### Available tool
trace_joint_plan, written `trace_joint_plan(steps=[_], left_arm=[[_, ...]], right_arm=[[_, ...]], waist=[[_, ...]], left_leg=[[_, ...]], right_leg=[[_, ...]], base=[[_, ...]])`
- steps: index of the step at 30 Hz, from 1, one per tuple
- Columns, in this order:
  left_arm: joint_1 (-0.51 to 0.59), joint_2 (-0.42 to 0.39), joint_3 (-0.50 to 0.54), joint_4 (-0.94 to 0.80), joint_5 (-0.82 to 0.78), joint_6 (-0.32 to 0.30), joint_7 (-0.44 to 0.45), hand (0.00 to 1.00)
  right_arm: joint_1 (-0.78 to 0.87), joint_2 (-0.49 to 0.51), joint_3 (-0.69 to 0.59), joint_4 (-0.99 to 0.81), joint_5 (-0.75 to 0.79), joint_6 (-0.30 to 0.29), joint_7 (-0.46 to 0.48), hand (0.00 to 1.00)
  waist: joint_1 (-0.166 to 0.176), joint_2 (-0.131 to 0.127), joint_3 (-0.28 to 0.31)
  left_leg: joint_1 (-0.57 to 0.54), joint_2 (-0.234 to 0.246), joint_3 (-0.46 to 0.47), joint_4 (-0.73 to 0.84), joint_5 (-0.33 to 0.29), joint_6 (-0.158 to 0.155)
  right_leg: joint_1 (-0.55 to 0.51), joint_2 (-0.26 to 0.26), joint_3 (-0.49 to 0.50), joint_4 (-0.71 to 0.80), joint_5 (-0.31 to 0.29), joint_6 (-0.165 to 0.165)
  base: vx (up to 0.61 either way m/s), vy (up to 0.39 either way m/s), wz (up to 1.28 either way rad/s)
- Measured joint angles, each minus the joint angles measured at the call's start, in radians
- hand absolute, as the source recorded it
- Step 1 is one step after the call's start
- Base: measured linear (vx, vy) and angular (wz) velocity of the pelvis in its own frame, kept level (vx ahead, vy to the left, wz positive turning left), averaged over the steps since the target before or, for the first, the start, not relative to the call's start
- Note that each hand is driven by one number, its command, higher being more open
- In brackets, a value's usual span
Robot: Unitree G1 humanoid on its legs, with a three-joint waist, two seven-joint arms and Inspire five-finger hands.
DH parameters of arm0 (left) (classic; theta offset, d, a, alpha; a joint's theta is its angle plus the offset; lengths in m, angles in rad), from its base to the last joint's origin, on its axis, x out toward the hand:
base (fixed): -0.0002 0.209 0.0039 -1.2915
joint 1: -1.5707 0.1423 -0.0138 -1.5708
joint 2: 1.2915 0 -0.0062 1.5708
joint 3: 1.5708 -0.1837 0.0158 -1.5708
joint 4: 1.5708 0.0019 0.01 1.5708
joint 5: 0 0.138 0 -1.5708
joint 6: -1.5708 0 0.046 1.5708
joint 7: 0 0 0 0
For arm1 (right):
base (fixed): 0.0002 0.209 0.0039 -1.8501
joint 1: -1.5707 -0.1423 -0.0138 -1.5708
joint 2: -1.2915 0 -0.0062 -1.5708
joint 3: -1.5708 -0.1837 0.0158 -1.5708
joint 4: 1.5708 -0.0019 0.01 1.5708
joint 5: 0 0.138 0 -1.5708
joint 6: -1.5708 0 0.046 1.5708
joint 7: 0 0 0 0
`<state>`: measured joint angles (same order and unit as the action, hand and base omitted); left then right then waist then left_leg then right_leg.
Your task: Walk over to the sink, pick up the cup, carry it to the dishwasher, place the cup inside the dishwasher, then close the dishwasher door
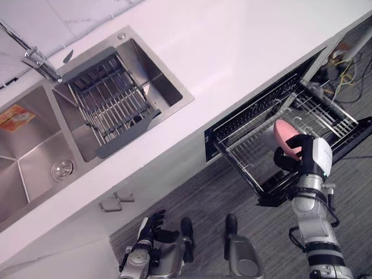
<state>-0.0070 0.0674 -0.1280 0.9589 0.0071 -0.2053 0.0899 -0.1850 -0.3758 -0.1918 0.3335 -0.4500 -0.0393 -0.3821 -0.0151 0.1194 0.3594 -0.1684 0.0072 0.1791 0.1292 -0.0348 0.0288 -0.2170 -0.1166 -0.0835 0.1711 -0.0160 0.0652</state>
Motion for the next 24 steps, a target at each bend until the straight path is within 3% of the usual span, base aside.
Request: trace_joint_plan(steps=[10, 19, 20, 24], left_arm=[[-0.026, 0.004, -0.036, -0.018, -0.028, -0.016, 0.022, 0.90], [-0.035, 0.003, -0.045, -0.020, -0.047, -0.017, 0.038, 0.90], [-0.036, 0.002, -0.046, -0.020, -0.047, -0.018, 0.038, 0.90], [-0.048, -0.001, -0.047, -0.020, -0.048, -0.018, 0.038, 0.90]], right_arm=[[-0.182, -0.058, 0.005, 0.099, 0.108, 0.005, -0.014, 0.30], [-0.279, -0.104, 0.020, 0.175, 0.182, 0.005, -0.014, 0.30], [-0.290, -0.106, 0.020, 0.180, 0.196, 0.005, -0.013, 0.90], [-0.313, -0.106, 0.023, 0.199, 0.232, 0.005, -0.012, 0.90]], waist=[[0.003, 0.005, 0.063], [0.005, 0.008, 0.071], [0.008, 0.008, 0.071], [0.024, 0.007, 0.072]], left_leg=[[-0.011, -0.018, 0.021, -0.058, 0.034, 0.012], [-0.037, -0.019, 0.027, -0.068, 0.041, 0.013], [-0.039, -0.019, 0.029, -0.068, 0.041, 0.013], [-0.044, -0.018, 0.034, -0.069, 0.041, 0.012]], right_leg=[[-0.069, -0.010, 0.029, 0.039, -0.005, 0.001], [-0.107, -0.009, 0.039, 0.047, -0.005, 0.001], [-0.111, -0.008, 0.042, 0.048, -0.005, 0.001], [-0.121, -0.006, 0.050, 0.050, -0.005, 0.000]], base=[[-0.01, 0.009, -0.05], [0.01, 0.002, -0.02], [0.01, 0.001, -0.09], [0.01, 0.000, -0.04]])
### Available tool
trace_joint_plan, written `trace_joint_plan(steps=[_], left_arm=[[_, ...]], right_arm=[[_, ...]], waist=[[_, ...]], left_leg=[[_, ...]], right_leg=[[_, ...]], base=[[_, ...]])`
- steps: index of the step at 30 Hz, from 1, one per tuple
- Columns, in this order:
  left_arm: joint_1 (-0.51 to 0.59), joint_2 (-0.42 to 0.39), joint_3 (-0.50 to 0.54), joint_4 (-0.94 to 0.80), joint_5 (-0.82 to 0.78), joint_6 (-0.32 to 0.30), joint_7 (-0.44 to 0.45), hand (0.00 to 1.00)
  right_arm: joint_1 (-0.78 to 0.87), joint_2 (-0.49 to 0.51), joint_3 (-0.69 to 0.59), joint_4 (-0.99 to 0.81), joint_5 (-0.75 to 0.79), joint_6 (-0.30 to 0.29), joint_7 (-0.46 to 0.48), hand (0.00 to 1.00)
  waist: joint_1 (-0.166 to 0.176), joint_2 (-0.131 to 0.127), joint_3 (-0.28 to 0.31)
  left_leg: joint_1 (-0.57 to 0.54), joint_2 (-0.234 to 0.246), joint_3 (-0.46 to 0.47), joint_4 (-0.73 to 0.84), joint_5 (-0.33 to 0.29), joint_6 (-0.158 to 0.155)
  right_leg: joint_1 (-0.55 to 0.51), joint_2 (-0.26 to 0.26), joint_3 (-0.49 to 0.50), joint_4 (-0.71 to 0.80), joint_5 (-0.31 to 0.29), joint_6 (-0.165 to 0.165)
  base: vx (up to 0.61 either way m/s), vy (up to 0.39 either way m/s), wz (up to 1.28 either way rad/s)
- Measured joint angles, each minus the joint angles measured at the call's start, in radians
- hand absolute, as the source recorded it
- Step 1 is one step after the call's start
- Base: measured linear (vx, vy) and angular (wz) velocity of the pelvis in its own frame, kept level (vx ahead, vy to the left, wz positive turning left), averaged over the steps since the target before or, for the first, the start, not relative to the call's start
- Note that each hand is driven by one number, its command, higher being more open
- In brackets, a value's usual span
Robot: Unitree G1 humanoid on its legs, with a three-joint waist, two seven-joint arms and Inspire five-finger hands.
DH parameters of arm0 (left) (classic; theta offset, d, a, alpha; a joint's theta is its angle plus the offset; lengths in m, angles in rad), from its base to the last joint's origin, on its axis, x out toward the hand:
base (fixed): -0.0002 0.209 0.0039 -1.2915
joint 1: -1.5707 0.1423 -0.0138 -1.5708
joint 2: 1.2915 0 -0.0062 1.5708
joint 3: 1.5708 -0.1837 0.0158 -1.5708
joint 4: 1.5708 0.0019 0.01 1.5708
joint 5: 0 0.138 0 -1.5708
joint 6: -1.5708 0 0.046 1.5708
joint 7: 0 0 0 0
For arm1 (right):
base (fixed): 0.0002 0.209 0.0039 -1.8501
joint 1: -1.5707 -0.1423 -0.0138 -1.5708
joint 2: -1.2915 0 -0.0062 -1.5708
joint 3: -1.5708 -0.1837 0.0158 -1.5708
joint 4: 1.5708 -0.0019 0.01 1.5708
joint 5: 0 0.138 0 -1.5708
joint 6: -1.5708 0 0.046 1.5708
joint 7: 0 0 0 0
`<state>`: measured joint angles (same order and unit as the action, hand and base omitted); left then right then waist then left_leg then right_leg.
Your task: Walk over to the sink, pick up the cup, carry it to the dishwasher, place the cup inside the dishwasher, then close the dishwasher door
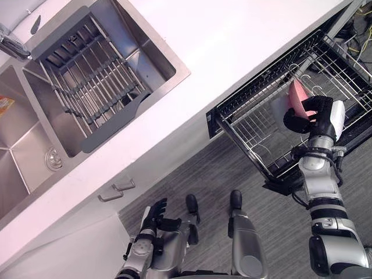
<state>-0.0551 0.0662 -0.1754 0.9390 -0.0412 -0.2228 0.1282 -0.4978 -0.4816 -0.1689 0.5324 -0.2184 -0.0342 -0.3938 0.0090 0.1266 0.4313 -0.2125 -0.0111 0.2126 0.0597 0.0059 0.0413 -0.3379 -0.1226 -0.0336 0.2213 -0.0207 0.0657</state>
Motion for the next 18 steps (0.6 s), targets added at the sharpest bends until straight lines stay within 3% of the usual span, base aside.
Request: trace_joint_plan(steps=[10, 18], left_arm=[[-0.013, -0.009, -0.001, -0.014, 0.000, 0.000, 0.002, 0.90], [-0.016, -0.016, -0.001, -0.021, 0.001, 0.002, 0.001, 0.90]], right_arm=[[-0.001, 0.010, -0.007, -0.043, 0.001, 0.000, -0.006, 0.90], [0.057, 0.081, -0.022, -0.175, 0.000, -0.011, -0.011, 0.90]], waist=[[0.003, -0.010, 0.010], [0.004, -0.015, 0.013]], left_leg=[[-0.008, -0.001, -0.011, 0.001, 0.001, 0.001], [-0.003, -0.001, -0.027, 0.004, 0.003, 0.001]], right_leg=[[-0.001, -0.002, -0.009, -0.001, 0.000, 0.000], [0.016, -0.003, -0.022, -0.006, 0.001, 0.000]], base=[[0.00, 0.003, 0.02], [0.00, 0.003, 0.05]])
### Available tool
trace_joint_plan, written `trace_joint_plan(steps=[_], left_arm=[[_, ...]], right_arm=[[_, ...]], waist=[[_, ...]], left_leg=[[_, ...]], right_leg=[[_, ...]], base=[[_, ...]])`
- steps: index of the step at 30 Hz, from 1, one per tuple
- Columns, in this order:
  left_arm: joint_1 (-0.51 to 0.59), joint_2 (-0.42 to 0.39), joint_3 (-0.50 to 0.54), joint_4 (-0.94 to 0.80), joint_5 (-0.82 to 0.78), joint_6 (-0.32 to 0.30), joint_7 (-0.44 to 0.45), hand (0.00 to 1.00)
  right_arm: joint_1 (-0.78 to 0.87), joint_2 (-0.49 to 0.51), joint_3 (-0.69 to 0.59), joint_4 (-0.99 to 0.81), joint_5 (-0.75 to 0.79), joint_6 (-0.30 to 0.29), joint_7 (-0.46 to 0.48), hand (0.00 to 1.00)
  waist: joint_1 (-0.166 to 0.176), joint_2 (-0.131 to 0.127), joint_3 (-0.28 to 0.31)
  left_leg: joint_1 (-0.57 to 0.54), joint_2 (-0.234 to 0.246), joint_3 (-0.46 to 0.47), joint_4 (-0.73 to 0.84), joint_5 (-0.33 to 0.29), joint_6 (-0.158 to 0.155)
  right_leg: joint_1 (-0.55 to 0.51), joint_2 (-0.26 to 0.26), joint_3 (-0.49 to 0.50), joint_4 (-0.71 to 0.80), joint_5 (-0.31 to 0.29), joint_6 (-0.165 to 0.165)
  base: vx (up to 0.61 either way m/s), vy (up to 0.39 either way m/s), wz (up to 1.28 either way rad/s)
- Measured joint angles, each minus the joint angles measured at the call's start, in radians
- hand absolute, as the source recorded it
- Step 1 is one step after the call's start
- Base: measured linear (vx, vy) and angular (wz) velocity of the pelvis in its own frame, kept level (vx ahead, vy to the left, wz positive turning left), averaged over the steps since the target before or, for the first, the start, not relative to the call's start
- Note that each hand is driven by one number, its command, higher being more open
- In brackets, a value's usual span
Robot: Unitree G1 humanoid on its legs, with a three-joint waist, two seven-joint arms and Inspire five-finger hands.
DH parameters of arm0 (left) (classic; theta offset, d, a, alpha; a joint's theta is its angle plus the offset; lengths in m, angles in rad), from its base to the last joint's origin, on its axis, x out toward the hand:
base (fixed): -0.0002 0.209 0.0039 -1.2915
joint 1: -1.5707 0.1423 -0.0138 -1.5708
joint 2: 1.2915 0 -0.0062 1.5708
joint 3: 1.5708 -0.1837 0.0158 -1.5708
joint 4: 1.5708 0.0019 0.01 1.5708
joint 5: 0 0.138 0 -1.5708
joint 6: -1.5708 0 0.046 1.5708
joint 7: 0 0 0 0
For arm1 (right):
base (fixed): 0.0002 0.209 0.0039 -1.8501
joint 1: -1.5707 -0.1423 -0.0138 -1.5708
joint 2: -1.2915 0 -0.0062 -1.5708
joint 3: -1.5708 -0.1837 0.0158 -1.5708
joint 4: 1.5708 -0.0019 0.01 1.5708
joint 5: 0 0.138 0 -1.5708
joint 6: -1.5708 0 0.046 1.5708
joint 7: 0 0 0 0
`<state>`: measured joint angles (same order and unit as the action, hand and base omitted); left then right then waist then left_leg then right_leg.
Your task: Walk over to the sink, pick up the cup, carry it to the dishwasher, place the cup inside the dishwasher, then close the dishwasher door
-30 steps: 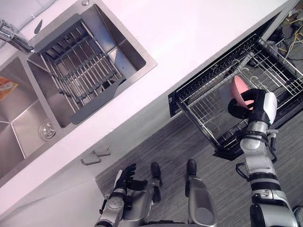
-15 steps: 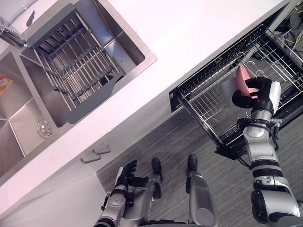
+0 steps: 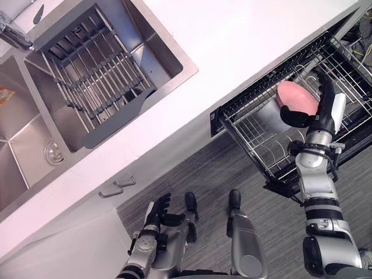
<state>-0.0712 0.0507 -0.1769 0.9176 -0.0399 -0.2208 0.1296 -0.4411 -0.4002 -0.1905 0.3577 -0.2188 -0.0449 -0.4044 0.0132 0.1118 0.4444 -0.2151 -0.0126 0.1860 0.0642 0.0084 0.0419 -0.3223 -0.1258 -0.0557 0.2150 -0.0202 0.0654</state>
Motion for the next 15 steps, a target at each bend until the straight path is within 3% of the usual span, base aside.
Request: trace_joint_plan(steps=[11, 15], left_arm=[[-0.004, 0.007, 0.002, -0.001, 0.015, 0.019, -0.006, 0.90], [-0.001, 0.015, 0.014, 0.006, 0.062, 0.030, -0.023, 0.90]], right_arm=[[0.200, 0.076, 0.020, -0.228, -0.050, -0.003, 0.017, 0.90], [0.302, 0.095, 0.019, -0.354, -0.079, -0.036, 0.045, 0.90]], waist=[[-0.005, -0.021, 0.009], [-0.018, -0.048, -0.005]], left_leg=[[0.060, 0.003, -0.015, -0.014, -0.001, -0.001], [0.093, 0.003, -0.028, -0.033, -0.001, -0.002]], right_leg=[[0.089, 0.005, -0.017, -0.057, 0.016, 0.002], [0.131, 0.008, -0.032, -0.085, 0.016, 0.003]], base=[[0.01, 0.007, 0.02], [0.03, 0.011, 0.06]])
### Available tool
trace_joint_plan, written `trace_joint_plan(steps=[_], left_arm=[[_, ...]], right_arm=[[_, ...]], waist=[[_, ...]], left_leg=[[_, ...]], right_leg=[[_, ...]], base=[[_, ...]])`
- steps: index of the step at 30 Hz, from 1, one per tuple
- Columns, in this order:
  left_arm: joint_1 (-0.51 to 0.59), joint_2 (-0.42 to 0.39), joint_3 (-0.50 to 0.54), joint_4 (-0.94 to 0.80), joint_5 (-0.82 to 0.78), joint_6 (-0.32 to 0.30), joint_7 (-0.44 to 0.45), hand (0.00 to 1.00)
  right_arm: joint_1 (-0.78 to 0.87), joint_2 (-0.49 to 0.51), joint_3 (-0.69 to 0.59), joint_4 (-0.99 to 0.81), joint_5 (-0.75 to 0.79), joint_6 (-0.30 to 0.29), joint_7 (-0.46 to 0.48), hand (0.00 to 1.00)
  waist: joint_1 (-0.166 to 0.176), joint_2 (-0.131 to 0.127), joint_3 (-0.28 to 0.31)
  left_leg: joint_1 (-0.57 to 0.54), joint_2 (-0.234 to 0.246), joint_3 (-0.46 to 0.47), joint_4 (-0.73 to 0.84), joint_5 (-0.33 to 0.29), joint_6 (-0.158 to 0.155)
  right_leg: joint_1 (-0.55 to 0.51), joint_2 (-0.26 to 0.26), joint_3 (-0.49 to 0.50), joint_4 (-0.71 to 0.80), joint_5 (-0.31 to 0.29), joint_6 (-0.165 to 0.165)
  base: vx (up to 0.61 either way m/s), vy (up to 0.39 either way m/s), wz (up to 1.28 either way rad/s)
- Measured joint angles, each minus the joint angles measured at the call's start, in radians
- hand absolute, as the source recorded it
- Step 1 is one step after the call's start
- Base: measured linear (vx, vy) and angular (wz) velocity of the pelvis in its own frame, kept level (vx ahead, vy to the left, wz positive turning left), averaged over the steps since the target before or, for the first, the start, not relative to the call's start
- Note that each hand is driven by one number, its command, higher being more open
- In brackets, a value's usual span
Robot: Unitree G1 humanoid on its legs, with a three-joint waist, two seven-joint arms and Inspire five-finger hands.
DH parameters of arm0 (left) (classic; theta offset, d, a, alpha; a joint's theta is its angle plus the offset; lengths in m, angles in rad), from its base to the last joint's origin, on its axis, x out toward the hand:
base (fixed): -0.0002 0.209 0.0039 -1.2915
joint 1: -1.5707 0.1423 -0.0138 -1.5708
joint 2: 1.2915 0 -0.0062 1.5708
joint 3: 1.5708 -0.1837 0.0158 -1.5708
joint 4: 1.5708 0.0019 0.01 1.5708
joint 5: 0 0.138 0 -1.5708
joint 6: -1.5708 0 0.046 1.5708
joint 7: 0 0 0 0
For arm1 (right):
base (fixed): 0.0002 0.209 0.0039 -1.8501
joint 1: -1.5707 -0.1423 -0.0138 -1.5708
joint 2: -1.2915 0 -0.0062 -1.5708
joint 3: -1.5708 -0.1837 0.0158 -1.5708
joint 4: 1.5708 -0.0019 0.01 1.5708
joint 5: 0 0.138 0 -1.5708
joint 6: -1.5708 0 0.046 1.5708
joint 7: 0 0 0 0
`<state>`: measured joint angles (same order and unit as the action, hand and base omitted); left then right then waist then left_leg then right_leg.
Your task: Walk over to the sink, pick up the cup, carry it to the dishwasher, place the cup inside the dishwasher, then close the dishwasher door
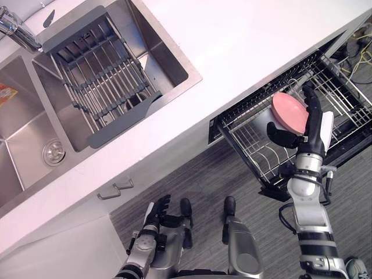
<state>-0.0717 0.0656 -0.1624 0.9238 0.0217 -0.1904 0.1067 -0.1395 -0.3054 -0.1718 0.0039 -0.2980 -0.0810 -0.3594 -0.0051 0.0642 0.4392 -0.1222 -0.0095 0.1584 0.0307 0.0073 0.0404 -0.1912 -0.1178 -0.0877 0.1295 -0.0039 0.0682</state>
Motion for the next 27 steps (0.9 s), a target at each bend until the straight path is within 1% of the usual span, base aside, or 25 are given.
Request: trace_joint_plan(steps=[1, 3, 4, 5, 6, 8, 9, 10, 13, 17, 19, 20, 24, 27], left_arm=[[0.002, 0.003, 0.001, 0.001, 0.004, 0.001, -0.001, 0.90], [0.004, 0.017, 0.008, 0.024, 0.027, 0.004, -0.009, 0.90], [0.006, 0.021, 0.009, 0.026, 0.033, 0.005, -0.012, 0.90], [0.011, 0.026, 0.009, 0.032, 0.039, 0.008, -0.018, 0.90], [0.021, 0.034, 0.016, 0.045, 0.044, 0.010, -0.024, 0.90], [0.031, 0.034, 0.032, 0.062, 0.058, 0.011, -0.026, 0.90], [0.047, 0.035, 0.044, 0.066, 0.058, 0.012, -0.027, 0.90], [0.060, 0.035, 0.057, 0.067, 0.058, 0.012, -0.028, 0.90], [0.093, 0.033, 0.079, 0.070, 0.059, 0.013, -0.031, 0.90], [0.117, 0.031, 0.109, 0.078, 0.078, 0.022, -0.031, 0.90], [0.131, 0.026, 0.124, 0.086, 0.078, 0.028, -0.032, 0.90], [0.134, 0.017, 0.140, 0.095, 0.078, 0.033, -0.032, 0.90], [0.147, 0.007, 0.159, 0.094, 0.078, 0.035, -0.033, 0.90], [0.155, 0.005, 0.167, 0.084, 0.078, 0.041, -0.032, 0.90]], right_arm=[[0.011, 0.002, 0.000, -0.010, -0.002, -0.003, 0.006, 0.90], [0.074, 0.012, -0.008, -0.059, 0.000, -0.024, 0.034, 0.90], [0.096, 0.014, -0.013, -0.074, 0.000, -0.032, 0.044, 0.90], [0.128, 0.017, -0.021, -0.095, 0.001, -0.043, 0.056, 0.90], [0.171, 0.018, -0.031, -0.118, 0.006, -0.068, 0.068, 0.90], [0.207, 0.025, -0.051, -0.133, 0.030, -0.087, 0.079, 0.90], [0.231, 0.039, -0.072, -0.134, 0.043, -0.100, 0.081, 0.90], [0.248, 0.050, -0.097, -0.134, 0.044, -0.103, 0.082, 0.90], [0.294, 0.092, -0.159, -0.134, 0.080, -0.109, 0.082, 0.90], [0.361, 0.149, -0.218, -0.125, 0.115, -0.107, 0.080, 0.90], [0.394, 0.170, -0.230, -0.103, 0.132, -0.107, 0.075, 0.90], [0.416, 0.197, -0.249, -0.066, 0.170, -0.106, 0.074, 0.90], [0.460, 0.249, -0.265, -0.002, 0.249, -0.097, 0.073, 0.90], [0.476, 0.297, -0.278, 0.072, 0.328, -0.091, 0.075, 0.90]], waist=[[-0.003, -0.008, -0.005], [-0.011, -0.038, -0.030], [-0.011, -0.046, -0.041], [-0.011, -0.057, -0.064], [-0.014, -0.074, -0.095], [-0.015, -0.084, -0.129], [-0.017, -0.092, -0.164], [-0.017, -0.095, -0.187], [-0.017, -0.091, -0.236], [-0.021, -0.088, -0.269], [-0.026, -0.085, -0.297], [-0.027, -0.083, -0.311], [-0.027, -0.076, -0.334], [-0.029, -0.076, -0.334]], left_leg=[[0.004, 0.000, -0.001, -0.002, 0.000, -0.001], [0.023, 0.000, -0.010, -0.008, -0.003, -0.005], [0.026, 0.000, -0.011, -0.008, -0.003, -0.006], [0.027, 0.000, -0.011, -0.008, -0.004, -0.007], [0.039, -0.001, -0.012, -0.008, -0.006, -0.010], [0.048, -0.001, -0.012, -0.008, -0.008, -0.013], [0.053, -0.002, -0.013, -0.008, -0.009, -0.015], [0.063, -0.003, -0.013, -0.008, -0.011, -0.017], [0.083, -0.002, -0.020, -0.023, -0.013, -0.018], [0.107, 0.000, -0.029, -0.038, -0.013, -0.019], [0.113, 0.000, -0.028, -0.048, -0.013, -0.020], [0.127, 0.001, -0.025, -0.055, -0.014, -0.021], [0.136, 0.002, -0.017, -0.062, -0.015, -0.023], [0.148, 0.005, -0.010, -0.062, -0.017, -0.026]], right_leg=[[0.005, 0.001, -0.001, -0.005, 0.000, 0.000], [0.035, 0.003, -0.009, -0.023, 0.000, 0.001], [0.041, 0.003, -0.009, -0.028, 0.000, 0.001], [0.044, 0.003, -0.009, -0.035, 0.000, 0.001], [0.061, 0.002, -0.010, -0.046, 0.001, 0.002], [0.076, 0.002, -0.008, -0.055, 0.001, 0.002], [0.086, 0.001, -0.008, -0.066, 0.002, 0.004], [0.099, 0.001, -0.009, -0.072, 0.002, 0.005], [0.114, 0.003, -0.007, -0.078, 0.003, 0.007], [0.129, 0.007, -0.008, -0.079, 0.003, 0.007], [0.131, 0.008, -0.007, -0.080, 0.003, 0.007], [0.142, 0.008, -0.006, -0.082, 0.003, 0.007], [0.146, 0.005, 0.000, -0.082, 0.002, 0.007], [0.158, 0.006, 0.001, -0.080, -0.002, 0.007]], base=[[0.05, 0.011, 0.06], [0.06, 0.013, 0.07], [0.05, 0.013, 0.04], [0.07, 0.015, 0.00], [0.07, 0.015, 0.00], [0.05, 0.018, 0.01], [0.00, 0.000, 0.00], [0.00, 0.000, 0.00], [-0.01, 0.001, -0.01], [-0.05, -0.005, -0.01], [-0.03, 0.005, -0.02], [-0.01, 0.011, -0.03], [-0.01, 0.016, -0.05], [0.00, 0.006, -0.01]])
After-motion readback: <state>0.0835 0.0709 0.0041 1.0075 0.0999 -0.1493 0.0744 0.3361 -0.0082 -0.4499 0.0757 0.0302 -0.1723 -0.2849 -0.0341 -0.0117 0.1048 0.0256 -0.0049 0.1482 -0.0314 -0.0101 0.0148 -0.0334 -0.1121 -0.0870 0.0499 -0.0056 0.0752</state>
